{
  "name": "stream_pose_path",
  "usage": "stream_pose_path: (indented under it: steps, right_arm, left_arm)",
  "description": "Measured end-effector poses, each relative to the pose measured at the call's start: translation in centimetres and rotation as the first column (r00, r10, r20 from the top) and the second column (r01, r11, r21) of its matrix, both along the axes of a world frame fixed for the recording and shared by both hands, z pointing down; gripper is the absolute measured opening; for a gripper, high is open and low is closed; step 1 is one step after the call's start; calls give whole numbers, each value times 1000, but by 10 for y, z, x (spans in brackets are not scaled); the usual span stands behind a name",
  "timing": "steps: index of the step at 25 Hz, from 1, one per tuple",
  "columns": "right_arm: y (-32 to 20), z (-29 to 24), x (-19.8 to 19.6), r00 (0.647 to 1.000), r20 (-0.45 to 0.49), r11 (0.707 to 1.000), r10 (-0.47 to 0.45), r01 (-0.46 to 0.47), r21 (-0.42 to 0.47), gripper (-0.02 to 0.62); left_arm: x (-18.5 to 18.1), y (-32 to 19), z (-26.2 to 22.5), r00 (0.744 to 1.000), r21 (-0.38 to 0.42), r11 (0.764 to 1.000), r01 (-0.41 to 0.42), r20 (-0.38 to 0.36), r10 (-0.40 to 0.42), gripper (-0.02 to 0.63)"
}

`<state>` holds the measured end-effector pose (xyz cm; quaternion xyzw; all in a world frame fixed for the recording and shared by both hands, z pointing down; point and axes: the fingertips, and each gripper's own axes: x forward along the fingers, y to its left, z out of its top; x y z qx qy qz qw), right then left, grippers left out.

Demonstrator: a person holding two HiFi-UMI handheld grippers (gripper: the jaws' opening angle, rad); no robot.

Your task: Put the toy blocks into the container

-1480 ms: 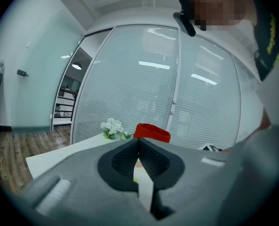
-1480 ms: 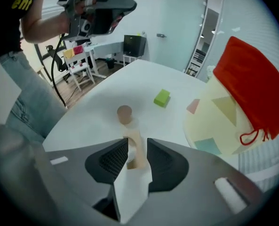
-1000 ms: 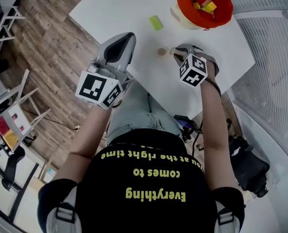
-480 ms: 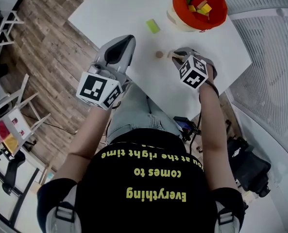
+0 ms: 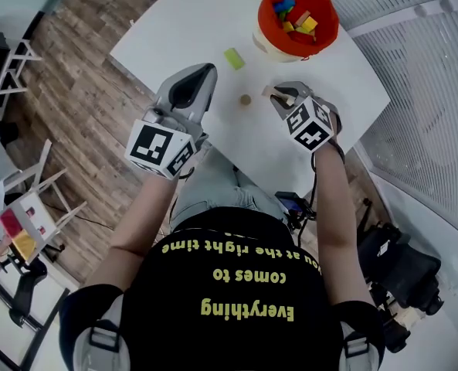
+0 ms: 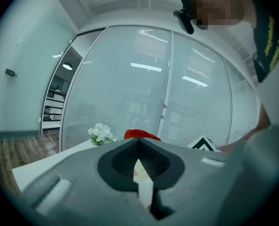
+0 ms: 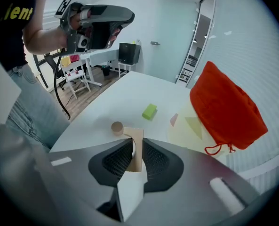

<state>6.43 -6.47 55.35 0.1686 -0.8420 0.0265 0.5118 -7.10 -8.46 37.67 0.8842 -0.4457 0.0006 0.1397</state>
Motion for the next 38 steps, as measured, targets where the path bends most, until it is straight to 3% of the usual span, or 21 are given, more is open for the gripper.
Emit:
stream_pose_path:
  steps: [6, 19, 26, 38]
  right_arm:
    - [-7, -22, 10, 999, 8, 998, 33, -33, 58, 74]
    - [-30, -92, 28, 981, 135, 970, 141, -164, 179, 74]
    - [-41, -113, 38, 928, 282, 940, 244, -297, 166, 74]
    - [-68, -133, 54, 852, 392, 895, 348, -427, 133, 74]
  left_arm:
    - [12, -5, -17, 1000, 42, 999, -26, 14, 26, 0]
    - [15, -17, -54, 999, 157, 987, -22, 52, 14, 0]
    - [17, -25, -58, 999, 168, 986, -18, 51, 10, -1]
    - [22, -38, -61, 998, 182, 983, -25, 59, 15, 0]
